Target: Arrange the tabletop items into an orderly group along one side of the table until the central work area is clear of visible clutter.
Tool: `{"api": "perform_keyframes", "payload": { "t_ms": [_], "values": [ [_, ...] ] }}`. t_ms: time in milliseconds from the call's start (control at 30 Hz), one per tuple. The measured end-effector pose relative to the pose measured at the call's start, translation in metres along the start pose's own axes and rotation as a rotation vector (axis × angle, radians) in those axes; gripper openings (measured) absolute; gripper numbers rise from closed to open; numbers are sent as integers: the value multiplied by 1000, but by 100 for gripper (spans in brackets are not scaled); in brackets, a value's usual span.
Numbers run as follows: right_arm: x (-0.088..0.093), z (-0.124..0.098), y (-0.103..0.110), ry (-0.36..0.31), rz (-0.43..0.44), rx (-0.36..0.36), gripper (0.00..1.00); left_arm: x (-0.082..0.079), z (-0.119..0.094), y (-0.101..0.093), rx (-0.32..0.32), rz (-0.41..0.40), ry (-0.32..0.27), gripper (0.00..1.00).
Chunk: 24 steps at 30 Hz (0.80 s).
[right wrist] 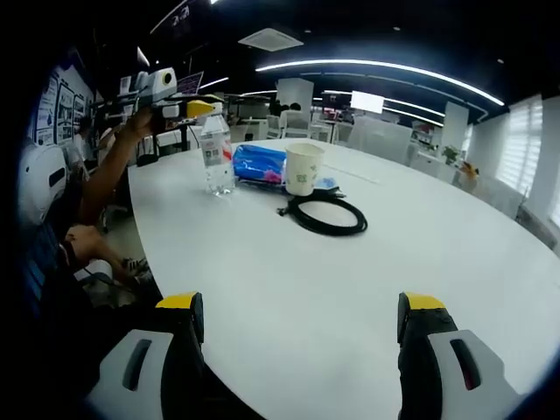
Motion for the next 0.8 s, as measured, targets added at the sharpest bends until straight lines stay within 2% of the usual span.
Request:
{"api": "perform_keyframes", "payload": {
  "t_ms": [800],
  "values": [
    [8,2,-2,6,16,3,88,2,12,11,21,-17,10,19]
  ]
}}
Point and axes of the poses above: the point that each gripper's makers call its tool centre point, and the gripper's own axes: z roughly forward along the fingers, y roughly to its left, x roughly out of its underside, the point moved 8 cm from there along -z, roughly backward along the fingers, and after that the axes turned 5 degrees about x, right-handed, at the moved point
